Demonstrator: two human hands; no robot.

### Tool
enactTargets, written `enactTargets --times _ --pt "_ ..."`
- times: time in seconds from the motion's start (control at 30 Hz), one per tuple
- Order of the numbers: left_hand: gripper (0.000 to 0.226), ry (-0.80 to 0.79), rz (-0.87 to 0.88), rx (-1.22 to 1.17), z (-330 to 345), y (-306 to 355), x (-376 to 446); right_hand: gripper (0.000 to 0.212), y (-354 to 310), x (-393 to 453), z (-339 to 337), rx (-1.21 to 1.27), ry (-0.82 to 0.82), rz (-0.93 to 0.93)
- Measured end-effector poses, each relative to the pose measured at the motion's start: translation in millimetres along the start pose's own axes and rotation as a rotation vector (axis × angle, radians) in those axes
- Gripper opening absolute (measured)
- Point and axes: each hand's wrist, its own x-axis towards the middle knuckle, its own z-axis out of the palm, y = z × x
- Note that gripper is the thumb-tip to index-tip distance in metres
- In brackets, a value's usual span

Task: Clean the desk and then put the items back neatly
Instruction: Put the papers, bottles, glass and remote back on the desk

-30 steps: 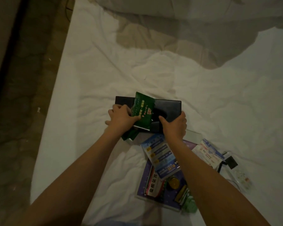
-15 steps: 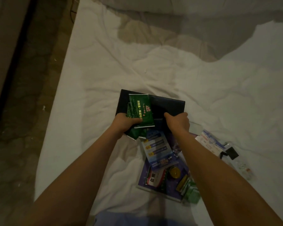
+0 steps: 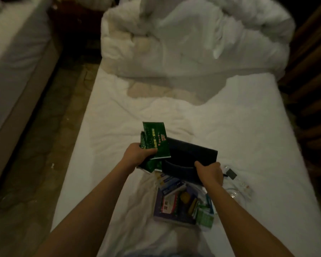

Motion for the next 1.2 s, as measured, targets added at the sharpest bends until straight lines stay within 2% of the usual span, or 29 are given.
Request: enactTargets --times 0.13,0.33,0.47,0.57,0.67,0.87,1.07,1.2 --pt "0.036 -0.151 0.135 0.116 14 15 -40 0.077 36 -50 -35 0.066 0.122 0.022" --pt "0.028 -0.442 0.367 0.333 54 20 -118 0.072 121 -142 -74 0.138 0.296 0.199" --pt "0.031 -0.672 0.523 0.501 100 2 -183 0.055 203 -210 -86 0.246 0.371 0.318" --pt "0.033 -0.820 0.642 0.655 141 -13 -241 0.043 263 -266 -93 0.347 0.497 0.438" --pt "0.032 -0.968 0.762 0.766 180 -32 -310 0.041 322 -322 -98 0.445 0.602 0.569" --pt "0.033 -1.278 0.904 0.885 257 -106 -463 0.037 453 -446 -104 0.651 0.748 0.800" --pt "0.027 -1.536 0.987 1.015 318 -216 -615 0.047 587 -584 -93 0.752 0.955 1.020" --pt "0.026 -1.690 1.050 1.072 339 -284 -707 0.053 652 -657 -75 0.842 1.076 1.153"
